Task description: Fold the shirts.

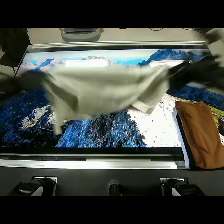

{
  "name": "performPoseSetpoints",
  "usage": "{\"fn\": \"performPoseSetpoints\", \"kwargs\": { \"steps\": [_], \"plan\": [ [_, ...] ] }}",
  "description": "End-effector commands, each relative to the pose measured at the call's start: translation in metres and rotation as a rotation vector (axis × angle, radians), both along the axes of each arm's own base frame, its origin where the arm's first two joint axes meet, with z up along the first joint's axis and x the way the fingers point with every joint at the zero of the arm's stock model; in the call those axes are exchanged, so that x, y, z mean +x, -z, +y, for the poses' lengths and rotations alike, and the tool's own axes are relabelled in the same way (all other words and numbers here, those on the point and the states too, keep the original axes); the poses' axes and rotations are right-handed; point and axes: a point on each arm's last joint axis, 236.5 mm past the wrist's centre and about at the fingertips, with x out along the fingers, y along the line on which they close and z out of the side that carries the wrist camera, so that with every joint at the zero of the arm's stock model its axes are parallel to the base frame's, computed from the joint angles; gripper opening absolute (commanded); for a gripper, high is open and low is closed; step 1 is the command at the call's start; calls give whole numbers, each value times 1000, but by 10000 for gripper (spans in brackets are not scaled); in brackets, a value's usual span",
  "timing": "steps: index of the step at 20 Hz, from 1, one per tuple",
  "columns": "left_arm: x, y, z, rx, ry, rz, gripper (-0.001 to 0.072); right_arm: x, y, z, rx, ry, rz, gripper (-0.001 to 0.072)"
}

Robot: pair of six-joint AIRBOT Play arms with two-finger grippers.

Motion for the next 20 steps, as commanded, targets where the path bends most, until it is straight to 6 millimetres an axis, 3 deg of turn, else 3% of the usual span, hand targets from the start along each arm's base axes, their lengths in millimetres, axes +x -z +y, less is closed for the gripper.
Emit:
{"fn": "performPoseSetpoints", "kwargs": {
  "steps": [1,3,5,9,12,14,16,18,20],
  "plan": [
    [-65,-146,40,-21,-130,-357,27,-95,-146,-42,14,147,-423,51],
    [-84,-171,40,-35,-132,-415,27,-128,-155,-43,28,144,-450,51],
    [-89,-169,39,-26,-124,-410,27,-144,-147,-46,19,153,-415,51],
    [-81,-127,30,63,-74,-262,28,-147,-97,-51,-50,159,-212,52],
    [-55,-96,39,123,-99,-167,28,-132,-45,-52,-88,155,12,52],
    [-21,-43,42,167,-84,-6,29,-113,0,-50,-110,147,199,52],
    [25,32,43,198,-54,185,29,-82,67,-52,-138,158,439,52],
    [77,110,48,193,-55,349,29,-37,135,-49,-153,156,585,52],
    [129,168,45,167,-42,424,30,28,192,-45,-127,183,595,53]
  ]
}}
